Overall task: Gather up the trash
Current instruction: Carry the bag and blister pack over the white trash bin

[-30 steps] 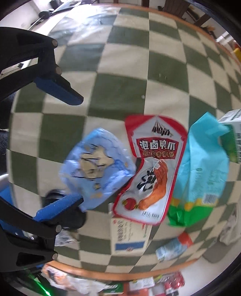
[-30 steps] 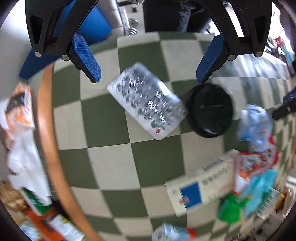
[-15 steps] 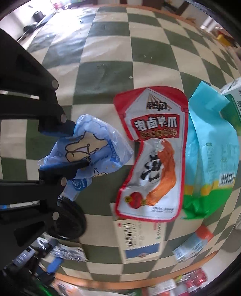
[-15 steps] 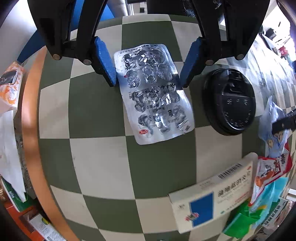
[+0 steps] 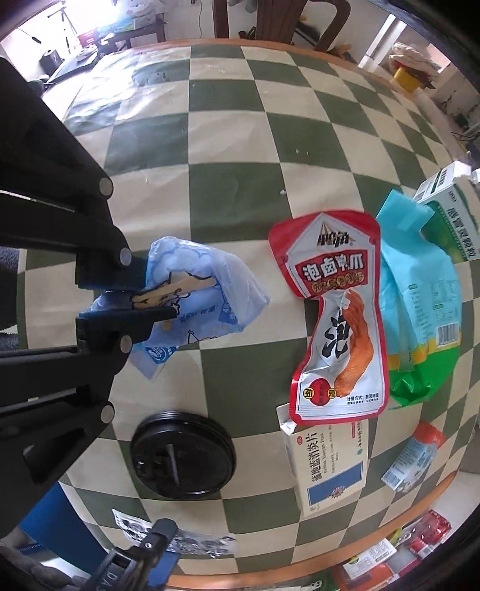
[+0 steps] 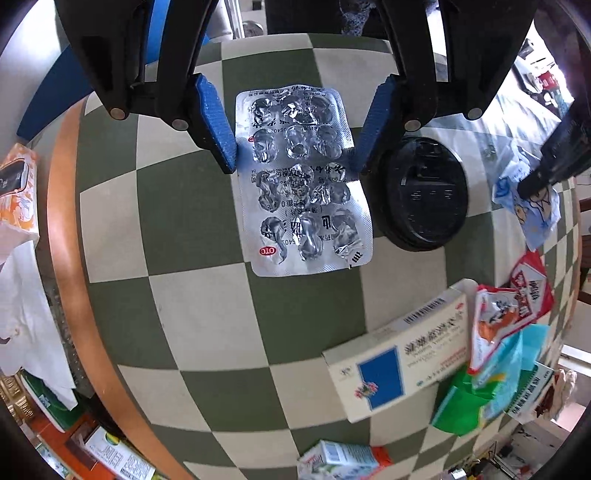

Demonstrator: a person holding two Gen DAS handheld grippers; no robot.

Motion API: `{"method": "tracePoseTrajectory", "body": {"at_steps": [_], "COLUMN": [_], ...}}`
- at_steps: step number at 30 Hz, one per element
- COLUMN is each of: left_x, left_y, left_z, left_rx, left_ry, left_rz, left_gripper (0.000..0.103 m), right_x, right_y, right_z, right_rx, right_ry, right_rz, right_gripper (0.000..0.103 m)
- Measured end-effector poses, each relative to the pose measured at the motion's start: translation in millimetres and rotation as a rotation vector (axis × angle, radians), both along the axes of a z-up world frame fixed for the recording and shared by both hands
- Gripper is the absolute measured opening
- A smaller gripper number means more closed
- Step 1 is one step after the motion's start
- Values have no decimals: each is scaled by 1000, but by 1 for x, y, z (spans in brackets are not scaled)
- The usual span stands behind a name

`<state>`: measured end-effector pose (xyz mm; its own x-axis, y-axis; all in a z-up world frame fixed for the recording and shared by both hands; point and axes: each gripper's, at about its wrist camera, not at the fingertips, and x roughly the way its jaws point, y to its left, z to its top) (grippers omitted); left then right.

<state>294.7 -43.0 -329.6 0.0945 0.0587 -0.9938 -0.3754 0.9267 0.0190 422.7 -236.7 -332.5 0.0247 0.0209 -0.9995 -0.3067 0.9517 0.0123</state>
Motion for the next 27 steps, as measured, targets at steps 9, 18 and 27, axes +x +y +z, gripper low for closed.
{"method": "tracePoseTrajectory", "body": {"at_steps": [9, 18, 27], "left_x": [-47, -124, -247], "left_y": [-5, 22, 37], "left_z": [47, 66, 25], "left_rx": [30, 24, -34], "left_ry": [-112, -199, -120], "left_rz": [-31, -52, -28], "left_gripper": [4, 4, 4], "right_x": [-43, -140, -275], "right_y": [8, 24, 42], "right_z": [45, 87, 58], "right_rx": [81, 159, 189], "right_ry": [-77, -156, -117], "right_rz": [1, 10, -7], "right_gripper": [67, 67, 67]}}
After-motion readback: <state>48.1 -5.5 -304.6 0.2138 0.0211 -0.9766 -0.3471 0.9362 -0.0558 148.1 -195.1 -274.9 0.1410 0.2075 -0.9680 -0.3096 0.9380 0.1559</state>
